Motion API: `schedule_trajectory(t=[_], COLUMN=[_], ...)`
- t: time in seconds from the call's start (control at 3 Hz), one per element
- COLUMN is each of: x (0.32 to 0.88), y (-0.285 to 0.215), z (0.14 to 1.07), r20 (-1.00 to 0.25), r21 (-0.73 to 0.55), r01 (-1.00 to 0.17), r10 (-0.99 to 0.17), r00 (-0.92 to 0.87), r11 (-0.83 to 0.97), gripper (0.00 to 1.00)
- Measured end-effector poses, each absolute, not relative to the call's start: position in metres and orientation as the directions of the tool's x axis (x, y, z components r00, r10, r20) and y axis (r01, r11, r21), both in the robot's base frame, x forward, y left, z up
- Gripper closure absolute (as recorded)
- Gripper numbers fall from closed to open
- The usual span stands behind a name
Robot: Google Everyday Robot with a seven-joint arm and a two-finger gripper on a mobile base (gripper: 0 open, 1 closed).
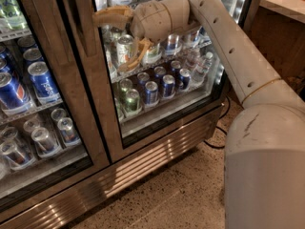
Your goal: Open right fridge door
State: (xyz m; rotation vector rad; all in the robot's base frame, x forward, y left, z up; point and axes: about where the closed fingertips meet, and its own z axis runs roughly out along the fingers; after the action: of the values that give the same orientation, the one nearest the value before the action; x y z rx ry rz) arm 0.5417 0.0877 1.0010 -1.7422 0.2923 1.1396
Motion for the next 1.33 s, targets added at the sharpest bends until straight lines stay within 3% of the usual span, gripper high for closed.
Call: schedule_trajectory(t=[0.67,1.33], x=[0.550,0.542], y=[0.119,0.117], z=[1.037,1.037], r20=[-0.773,-0.777], r21=[-0.624,-0.619], r01=[-0.603,-0.611], r10=[0.280,0.271], r00=[0.569,0.568], r11=[-0.497,-0.494], gripper=[0.22,0.21])
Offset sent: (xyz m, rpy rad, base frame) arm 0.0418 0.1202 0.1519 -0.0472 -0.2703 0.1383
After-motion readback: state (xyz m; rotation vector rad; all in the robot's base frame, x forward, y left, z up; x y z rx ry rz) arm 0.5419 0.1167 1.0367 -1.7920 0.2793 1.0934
